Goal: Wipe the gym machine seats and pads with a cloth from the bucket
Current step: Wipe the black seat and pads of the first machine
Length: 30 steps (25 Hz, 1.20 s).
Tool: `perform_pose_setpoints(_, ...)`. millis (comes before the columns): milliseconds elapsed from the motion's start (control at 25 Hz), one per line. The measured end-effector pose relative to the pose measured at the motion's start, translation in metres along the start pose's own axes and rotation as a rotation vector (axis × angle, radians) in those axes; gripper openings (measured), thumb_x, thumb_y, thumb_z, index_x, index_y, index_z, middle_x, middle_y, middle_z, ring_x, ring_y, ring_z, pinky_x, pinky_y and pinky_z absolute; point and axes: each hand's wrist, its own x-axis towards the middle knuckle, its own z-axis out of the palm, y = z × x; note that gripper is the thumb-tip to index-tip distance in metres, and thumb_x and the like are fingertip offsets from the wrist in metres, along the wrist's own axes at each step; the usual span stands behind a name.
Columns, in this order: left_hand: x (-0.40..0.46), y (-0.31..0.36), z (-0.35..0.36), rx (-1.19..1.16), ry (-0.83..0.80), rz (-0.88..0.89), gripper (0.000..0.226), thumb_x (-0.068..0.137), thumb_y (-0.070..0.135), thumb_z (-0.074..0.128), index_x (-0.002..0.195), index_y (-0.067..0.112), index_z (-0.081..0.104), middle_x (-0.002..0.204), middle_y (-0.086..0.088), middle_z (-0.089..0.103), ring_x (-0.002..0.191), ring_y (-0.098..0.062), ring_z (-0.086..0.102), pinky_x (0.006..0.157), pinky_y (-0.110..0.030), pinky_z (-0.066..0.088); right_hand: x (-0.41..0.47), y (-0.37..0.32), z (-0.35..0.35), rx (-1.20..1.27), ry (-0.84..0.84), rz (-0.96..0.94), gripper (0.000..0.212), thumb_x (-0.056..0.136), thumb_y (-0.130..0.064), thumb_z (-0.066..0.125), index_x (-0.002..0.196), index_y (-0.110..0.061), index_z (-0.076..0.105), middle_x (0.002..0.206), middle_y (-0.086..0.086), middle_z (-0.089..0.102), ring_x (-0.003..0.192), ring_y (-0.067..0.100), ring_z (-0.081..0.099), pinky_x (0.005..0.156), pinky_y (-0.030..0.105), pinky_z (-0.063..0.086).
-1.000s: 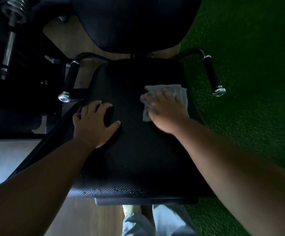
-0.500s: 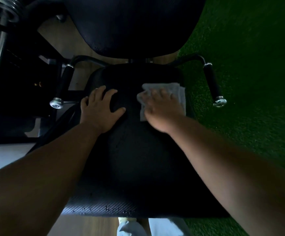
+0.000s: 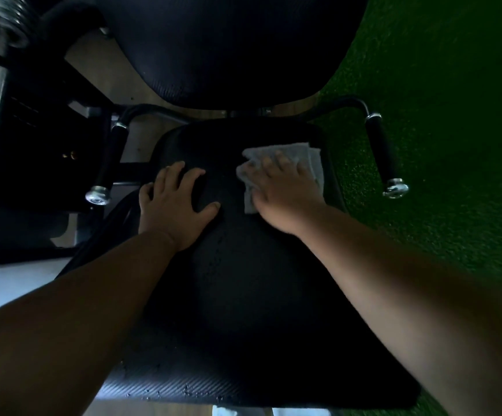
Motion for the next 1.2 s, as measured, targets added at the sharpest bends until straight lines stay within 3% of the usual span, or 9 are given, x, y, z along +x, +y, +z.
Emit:
perform_pose_setpoints(120, 0.002, -0.001, 0.000, -0.004, 0.002, 0.007, 0.074, 0.081, 0.074, 0.034, 0.146, 0.040, 0.028, 0.162, 0.002, 0.016, 0.150, -0.020, 0.011, 0.117, -0.050, 0.015, -0.055, 0.039, 0.003, 0.020, 0.017, -0.165, 0.065, 0.094, -0.041, 0.022, 0.158, -0.035, 0.016, 0.168, -0.008, 0.009, 0.154, 0.019, 0.003, 0.123, 0.045, 0.009)
perform_pose_setpoints(240, 0.001, -0.002, 0.001, 0.001, 0.013, 0.007, 0.074, 0.080, 0.075, 0.034, 0.145, 0.040, 0.028, 0.161, 0.002, 0.018, 0.150, -0.020, 0.012, 0.117, -0.050, 0.016, -0.031, 0.075, -0.006, 0.071, 0.055, 0.051, 0.060, 0.098, -0.039, 0.025, 0.157, -0.031, 0.021, 0.167, -0.001, 0.015, 0.153, 0.024, 0.008, 0.121, 0.049, 0.018)
perform_pose_setpoints(360, 0.002, -0.001, 0.002, -0.001, 0.021, 0.007, 0.076, 0.078, 0.076, 0.031, 0.145, 0.040, 0.029, 0.161, 0.002, 0.019, 0.149, -0.020, 0.014, 0.116, -0.051, 0.016, 0.014, 0.026, -0.004, 0.062, 0.037, 0.176, 0.058, 0.102, -0.042, 0.020, 0.158, -0.031, 0.013, 0.169, 0.001, 0.002, 0.154, 0.030, 0.000, 0.122, 0.051, 0.008)
perform_pose_setpoints(480, 0.002, -0.001, 0.001, 0.001, 0.010, 0.001, 0.078, 0.075, 0.077, 0.028, 0.144, 0.040, 0.030, 0.161, 0.002, 0.019, 0.149, -0.020, 0.013, 0.116, -0.050, 0.017, -0.013, -0.018, 0.008, 0.032, 0.016, 0.005, 0.057, 0.104, -0.040, 0.022, 0.158, -0.033, 0.008, 0.169, -0.003, 0.000, 0.154, 0.027, -0.003, 0.121, 0.050, 0.004)
perform_pose_setpoints(600, 0.003, -0.001, -0.002, -0.020, -0.014, 0.011, 0.079, 0.075, 0.078, 0.027, 0.144, 0.040, 0.030, 0.162, 0.001, 0.017, 0.150, -0.022, 0.012, 0.116, -0.052, 0.016, -0.076, 0.003, 0.014, 0.002, -0.004, -0.125, 0.063, 0.095, -0.044, 0.015, 0.158, -0.037, 0.010, 0.168, -0.008, 0.003, 0.154, 0.018, -0.001, 0.121, 0.046, 0.005)
perform_pose_setpoints(720, 0.002, -0.002, -0.003, -0.007, -0.029, 0.022, 0.077, 0.079, 0.078, 0.027, 0.146, 0.039, 0.027, 0.163, 0.000, 0.014, 0.150, -0.022, 0.009, 0.117, -0.053, 0.015, -0.055, 0.027, 0.005, -0.025, 0.029, 0.063, 0.067, 0.092, -0.046, 0.009, 0.158, -0.033, 0.014, 0.167, -0.003, 0.012, 0.154, 0.022, 0.005, 0.120, 0.049, 0.010)
perform_pose_setpoints(840, 0.003, -0.003, -0.003, -0.019, -0.046, 0.029, 0.075, 0.082, 0.077, 0.030, 0.147, 0.040, 0.025, 0.164, 0.000, 0.011, 0.151, -0.022, 0.006, 0.117, -0.053, 0.012, 0.011, 0.000, -0.006, 0.066, 0.030, 0.319, 0.056, 0.105, -0.044, 0.018, 0.159, -0.033, 0.006, 0.169, -0.003, -0.002, 0.154, 0.027, -0.003, 0.120, 0.058, 0.002)
perform_pose_setpoints(1040, 0.004, -0.003, -0.004, -0.036, -0.073, 0.035, 0.075, 0.084, 0.076, 0.032, 0.148, 0.040, 0.022, 0.166, 0.000, 0.007, 0.152, -0.023, 0.002, 0.118, -0.053, 0.009, -0.036, -0.027, 0.016, -0.026, 0.001, 0.077, 0.061, 0.099, -0.045, 0.019, 0.158, -0.035, 0.006, 0.168, -0.006, -0.001, 0.154, 0.024, -0.005, 0.121, 0.054, 0.000)
perform_pose_setpoints(1200, 0.003, -0.003, -0.004, -0.031, -0.086, 0.046, 0.075, 0.085, 0.076, 0.032, 0.149, 0.038, 0.020, 0.166, -0.001, 0.004, 0.152, -0.024, 0.000, 0.119, -0.053, 0.007, -0.039, 0.019, 0.011, -0.005, 0.088, 0.214, 0.067, 0.095, -0.047, 0.015, 0.159, -0.029, 0.013, 0.168, -0.002, 0.010, 0.154, 0.023, 0.003, 0.120, 0.052, 0.013)
